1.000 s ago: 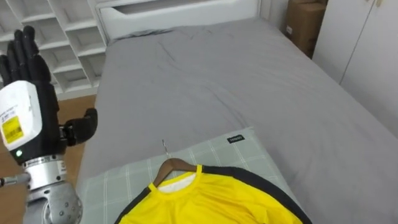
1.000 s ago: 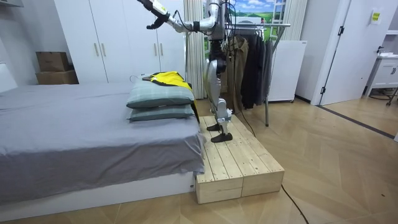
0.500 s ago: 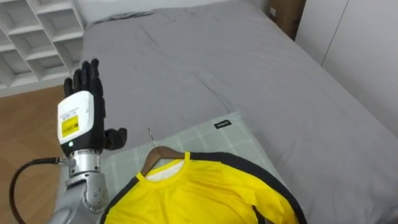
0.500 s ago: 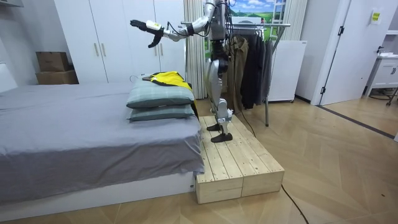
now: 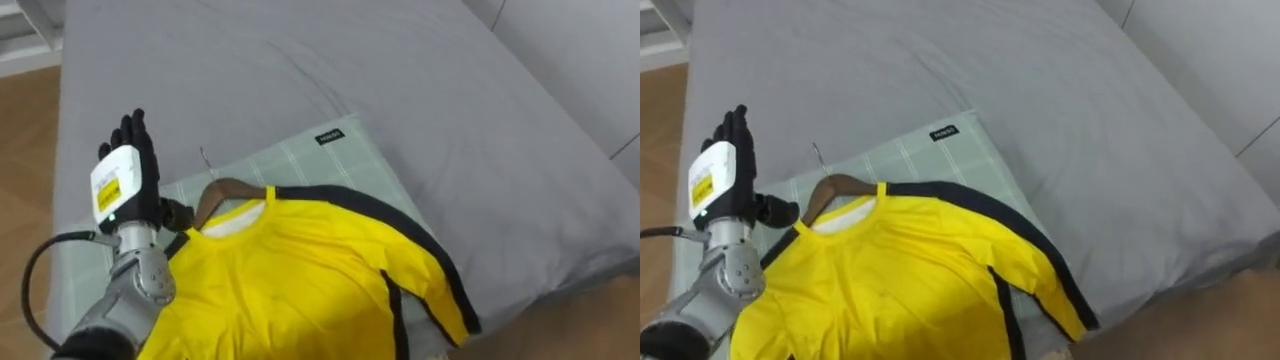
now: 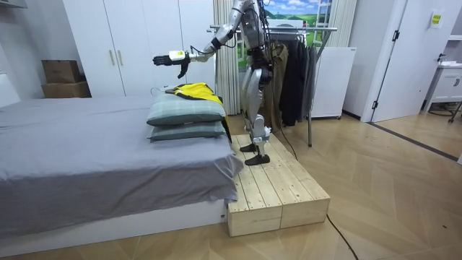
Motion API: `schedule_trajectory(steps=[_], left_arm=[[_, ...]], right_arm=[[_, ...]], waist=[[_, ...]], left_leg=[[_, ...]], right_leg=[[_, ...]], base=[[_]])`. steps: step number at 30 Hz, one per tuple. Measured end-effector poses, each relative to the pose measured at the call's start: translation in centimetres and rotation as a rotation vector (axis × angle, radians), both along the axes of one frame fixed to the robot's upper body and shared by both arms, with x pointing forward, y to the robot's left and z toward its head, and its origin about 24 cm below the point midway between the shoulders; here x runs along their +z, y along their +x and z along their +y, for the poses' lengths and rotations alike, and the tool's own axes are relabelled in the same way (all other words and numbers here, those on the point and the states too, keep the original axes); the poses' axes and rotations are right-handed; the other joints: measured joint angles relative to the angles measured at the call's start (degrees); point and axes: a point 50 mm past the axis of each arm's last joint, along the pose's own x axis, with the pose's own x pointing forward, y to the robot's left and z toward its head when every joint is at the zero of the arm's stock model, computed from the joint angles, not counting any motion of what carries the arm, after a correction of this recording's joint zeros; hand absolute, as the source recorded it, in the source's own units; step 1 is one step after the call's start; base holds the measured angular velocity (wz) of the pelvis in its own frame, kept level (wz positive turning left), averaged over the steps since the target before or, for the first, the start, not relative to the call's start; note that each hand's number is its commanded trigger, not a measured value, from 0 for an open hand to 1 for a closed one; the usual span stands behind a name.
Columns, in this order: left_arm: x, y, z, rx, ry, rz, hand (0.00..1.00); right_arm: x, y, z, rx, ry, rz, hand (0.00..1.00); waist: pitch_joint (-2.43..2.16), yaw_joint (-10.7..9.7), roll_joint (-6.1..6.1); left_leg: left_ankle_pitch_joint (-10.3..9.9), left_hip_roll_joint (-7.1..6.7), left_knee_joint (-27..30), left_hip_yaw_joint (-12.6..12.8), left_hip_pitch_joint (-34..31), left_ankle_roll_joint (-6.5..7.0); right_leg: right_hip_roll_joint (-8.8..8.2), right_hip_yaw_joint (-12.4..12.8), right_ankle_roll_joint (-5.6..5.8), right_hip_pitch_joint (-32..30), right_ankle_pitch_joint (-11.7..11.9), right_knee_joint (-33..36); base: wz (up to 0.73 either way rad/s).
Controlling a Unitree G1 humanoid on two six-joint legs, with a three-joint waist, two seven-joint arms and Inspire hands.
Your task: Hang clothes
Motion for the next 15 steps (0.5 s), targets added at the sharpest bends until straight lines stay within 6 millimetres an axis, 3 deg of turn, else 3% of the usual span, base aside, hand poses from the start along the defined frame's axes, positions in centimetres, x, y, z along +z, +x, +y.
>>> schedule_trajectory(steps=[7, 15], left_arm=[[0.5, 0.3, 0.2, 0.033, -0.108, -0.036, 0.00], [0.5, 0.3, 0.6, 0.098, -0.264, -0.061, 0.00]], right_arm=[[0.4, 1.4, 0.3, -0.013, 0.004, -0.054, 0.00], [0.5, 1.8, 0.6, -0.059, 0.004, -0.088, 0.00]], waist=[[0.78, -0.2, -0.58], [1.07, -0.6, -1.04]], left_leg=[[-0.2, 0.16, 4.5, 1.5, -5.8, 0.41], [-0.5, 0.26, 8.9, 1.8, -11.2, 0.75]], right_leg=[[-0.30, 1.4, -0.21, -6.6, -0.5, 5.1], [-0.75, 1.5, -0.32, -12.1, -1.3, 9.5]], base=[[-0.06], [0.01]])
